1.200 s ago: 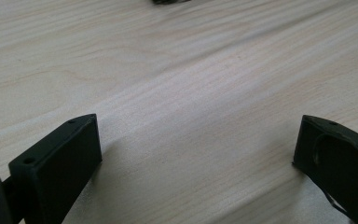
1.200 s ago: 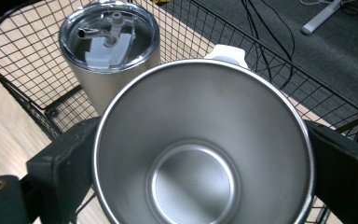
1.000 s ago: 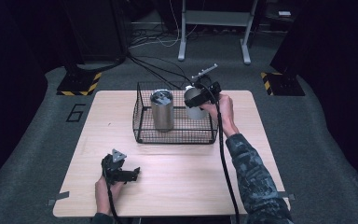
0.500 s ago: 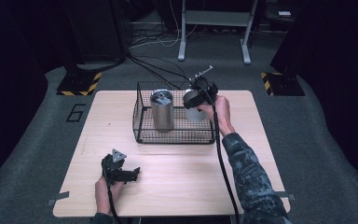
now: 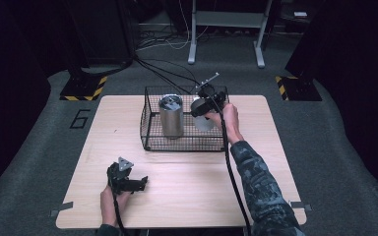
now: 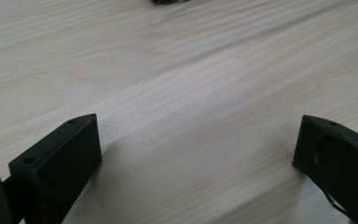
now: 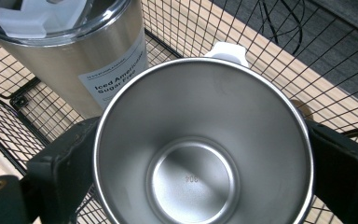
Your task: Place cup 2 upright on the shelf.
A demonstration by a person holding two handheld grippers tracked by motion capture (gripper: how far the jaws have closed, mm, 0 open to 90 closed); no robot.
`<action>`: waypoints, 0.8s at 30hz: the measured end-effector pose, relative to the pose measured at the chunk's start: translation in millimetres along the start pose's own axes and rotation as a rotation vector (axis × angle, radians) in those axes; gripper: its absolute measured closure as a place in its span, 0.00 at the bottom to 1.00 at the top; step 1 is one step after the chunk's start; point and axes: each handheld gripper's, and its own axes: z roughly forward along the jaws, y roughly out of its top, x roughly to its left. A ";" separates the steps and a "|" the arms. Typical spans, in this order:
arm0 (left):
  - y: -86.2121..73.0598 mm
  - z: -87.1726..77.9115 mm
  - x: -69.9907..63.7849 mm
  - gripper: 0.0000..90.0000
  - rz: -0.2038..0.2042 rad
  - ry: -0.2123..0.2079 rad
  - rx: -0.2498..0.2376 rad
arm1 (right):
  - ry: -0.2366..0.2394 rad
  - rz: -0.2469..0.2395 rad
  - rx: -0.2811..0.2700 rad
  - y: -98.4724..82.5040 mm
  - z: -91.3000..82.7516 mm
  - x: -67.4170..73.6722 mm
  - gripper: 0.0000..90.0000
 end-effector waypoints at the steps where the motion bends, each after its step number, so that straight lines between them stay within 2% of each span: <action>1: 0.0 0.0 0.0 0.00 -0.001 0.000 0.000 | -0.001 0.010 0.004 -0.5 1.4 0.8 0.06; 12: -0.1 0.0 0.0 0.00 0.001 0.000 0.000 | -0.002 0.013 0.036 -6.3 15.3 1.2 0.06; 15: 0.0 0.0 0.0 0.00 0.001 0.001 0.000 | 0.006 0.030 0.043 -8.0 18.8 0.9 0.06; 18: -0.1 0.0 -0.1 0.00 0.000 0.001 -0.001 | 0.004 0.013 0.054 -10.3 22.5 0.8 0.06; 24: 0.0 -0.5 0.5 0.00 0.009 -0.001 0.007 | 0.004 0.022 0.069 -14.4 30.3 0.1 0.06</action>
